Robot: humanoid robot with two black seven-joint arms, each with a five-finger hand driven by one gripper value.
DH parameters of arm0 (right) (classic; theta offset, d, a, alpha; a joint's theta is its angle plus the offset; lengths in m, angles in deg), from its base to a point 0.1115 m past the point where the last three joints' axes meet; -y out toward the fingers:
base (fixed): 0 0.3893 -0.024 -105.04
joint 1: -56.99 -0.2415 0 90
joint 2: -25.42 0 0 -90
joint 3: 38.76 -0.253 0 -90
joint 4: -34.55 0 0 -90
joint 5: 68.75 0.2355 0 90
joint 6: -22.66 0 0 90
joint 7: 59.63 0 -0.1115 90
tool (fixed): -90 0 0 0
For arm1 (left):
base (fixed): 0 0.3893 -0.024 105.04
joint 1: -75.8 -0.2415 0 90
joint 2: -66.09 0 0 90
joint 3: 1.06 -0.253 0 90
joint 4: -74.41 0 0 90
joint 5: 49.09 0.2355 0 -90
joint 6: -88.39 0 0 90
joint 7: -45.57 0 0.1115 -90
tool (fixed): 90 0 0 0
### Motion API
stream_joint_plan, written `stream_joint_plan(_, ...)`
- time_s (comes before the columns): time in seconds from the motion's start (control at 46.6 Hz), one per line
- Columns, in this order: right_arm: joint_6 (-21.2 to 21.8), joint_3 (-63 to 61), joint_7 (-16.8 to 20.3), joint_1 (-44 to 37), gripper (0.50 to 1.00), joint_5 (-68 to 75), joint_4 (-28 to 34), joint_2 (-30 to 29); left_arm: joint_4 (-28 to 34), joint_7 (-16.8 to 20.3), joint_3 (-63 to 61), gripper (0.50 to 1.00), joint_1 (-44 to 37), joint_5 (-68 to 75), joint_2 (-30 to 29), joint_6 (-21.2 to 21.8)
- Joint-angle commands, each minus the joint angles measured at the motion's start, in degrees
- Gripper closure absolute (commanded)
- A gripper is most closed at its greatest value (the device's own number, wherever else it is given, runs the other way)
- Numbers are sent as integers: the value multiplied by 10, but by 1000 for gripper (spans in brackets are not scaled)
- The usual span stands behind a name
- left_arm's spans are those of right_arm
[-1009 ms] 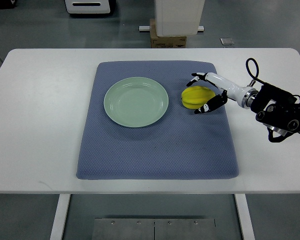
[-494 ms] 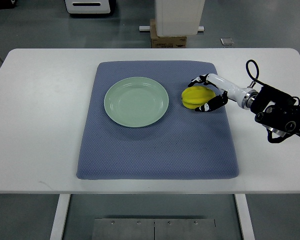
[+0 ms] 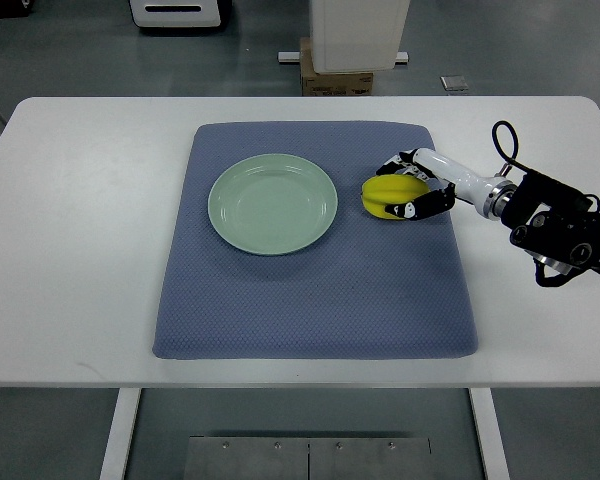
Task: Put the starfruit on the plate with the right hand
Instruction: 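Lift the starfruit with the right hand and carry it over the plate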
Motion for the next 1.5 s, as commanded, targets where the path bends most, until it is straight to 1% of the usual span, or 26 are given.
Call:
stream_joint_plan(0.0,0,-2,-1,-1,1000,1,0,1,0,0,0,500,1,0,0,0)
stream_joint_plan(0.129,0,-7,-3,-2,1000,5,0,0,0,0,0,500,0,0,0,0)
stream_joint_plan(0.301,-9,-10,-25,-2,1000,7,0,0,0,0,0,500,1,0,0,0)
stream_joint_plan(0.386,-11,-10,-31,-3,1000,8,0,1,0,0,0,500,1,0,0,0)
stream_joint_plan(0.88,-11,-61,-31,-4,1000,8,1,-1,0,0,0,500,0,0,0,0)
stream_joint_plan(1.267,-10,-71,-23,-23,1000,8,1,-49,0,0,0,500,0,0,0,0)
stream_joint_plan(1.481,-11,-71,-22,-25,1000,10,-4,-97,0,0,0,500,1,0,0,0)
